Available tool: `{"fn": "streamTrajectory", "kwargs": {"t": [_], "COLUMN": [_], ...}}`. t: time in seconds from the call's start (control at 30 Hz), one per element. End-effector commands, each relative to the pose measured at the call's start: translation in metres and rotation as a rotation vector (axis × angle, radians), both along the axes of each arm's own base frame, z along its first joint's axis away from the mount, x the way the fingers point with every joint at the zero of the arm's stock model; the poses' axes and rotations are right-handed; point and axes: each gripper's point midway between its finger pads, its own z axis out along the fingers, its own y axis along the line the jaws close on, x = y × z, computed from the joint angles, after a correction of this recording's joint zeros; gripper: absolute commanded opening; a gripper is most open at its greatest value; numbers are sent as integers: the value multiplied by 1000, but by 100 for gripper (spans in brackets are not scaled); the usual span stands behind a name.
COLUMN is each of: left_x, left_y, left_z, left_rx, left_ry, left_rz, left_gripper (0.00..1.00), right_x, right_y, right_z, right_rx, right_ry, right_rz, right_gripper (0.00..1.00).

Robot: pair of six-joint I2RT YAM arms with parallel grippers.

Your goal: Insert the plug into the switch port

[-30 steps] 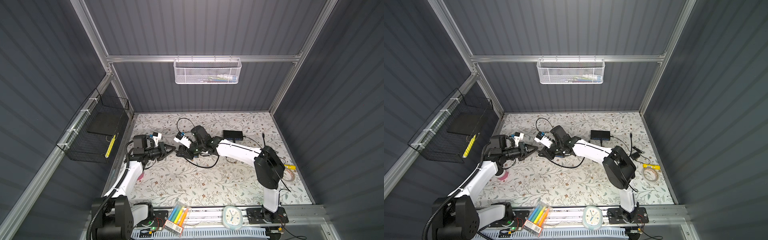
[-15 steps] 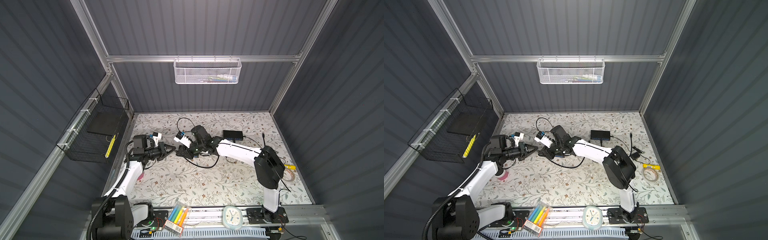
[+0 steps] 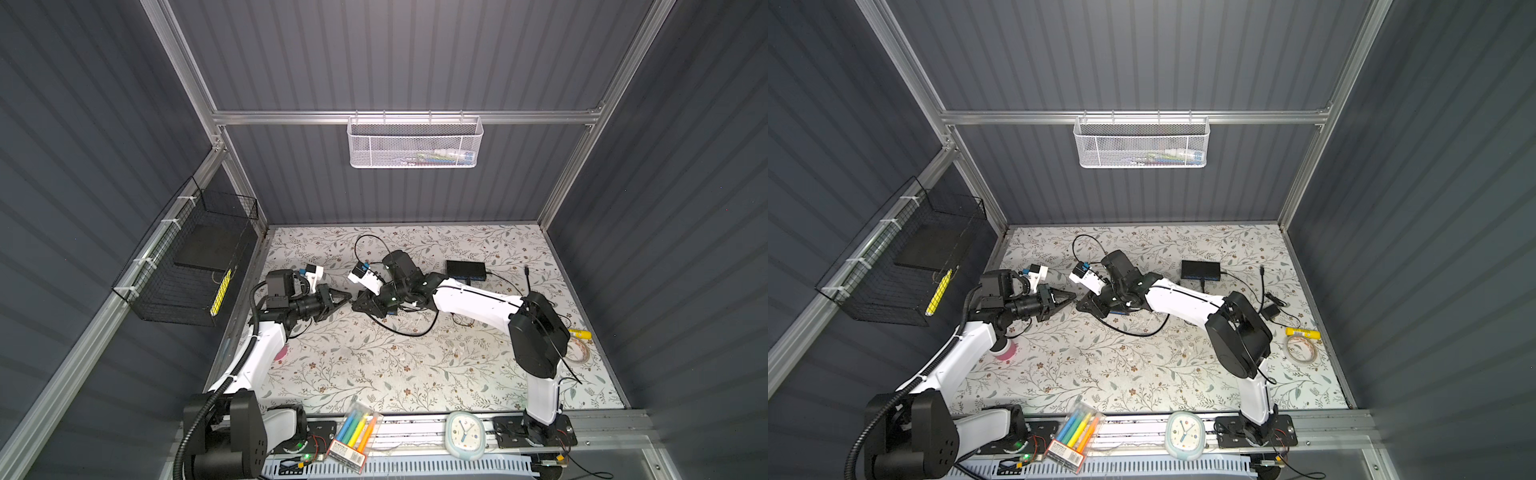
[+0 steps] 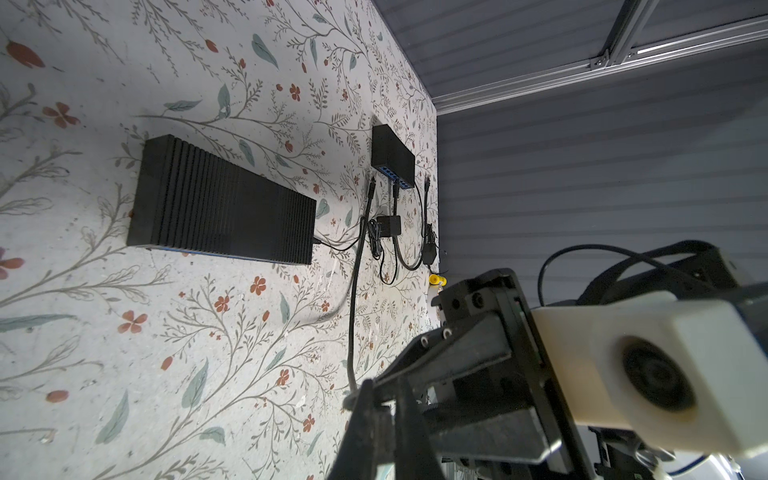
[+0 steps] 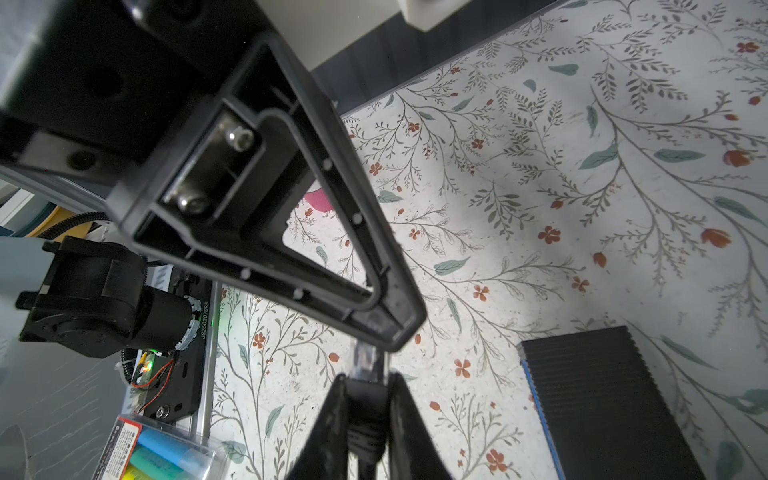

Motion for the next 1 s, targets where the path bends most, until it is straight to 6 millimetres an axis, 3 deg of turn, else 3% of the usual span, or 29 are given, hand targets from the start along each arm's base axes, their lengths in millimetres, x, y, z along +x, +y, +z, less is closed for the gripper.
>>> {"fn": "streamTrajectory", "kwargs": {"t": [0.0,0.1,0.2,0.27,0.37,0.57,0.67,0.77,0.97], "left_x": [-5,-5,-2,1,6,24,29,32,41], "left_y": [-4,-4,-2,0,5,20,22,24,16], "left_z": [1,1,1,4,3,-9,-20,-32,-61], "left_rx": [-9,-7,11,28,70,157,169,222,298], "left_ry": [-10,-7,-9,-17,-17,6,37,63,111], "left_rz": [-37,-33,-18,-6,24,122,139,148,145], "left_gripper": [2,7,31,41,47,49,49,49,49], "right_x": [6,5,12,23,42,99,117,127,129], "right_y": [-1,-2,-8,-18,-45,-120,-144,-156,-155], "right_z": [18,18,11,0,-22,-61,-75,-88,-114], "right_rx": [38,36,1,-53,-128,-269,-320,-369,-440], "right_ry": [-38,-38,-50,-49,-28,63,96,120,167], "right_rz": [-12,-13,-61,-132,-268,-646,-760,-810,-805], "right_gripper": [13,5,2,1,1,1,1,1,2]}}
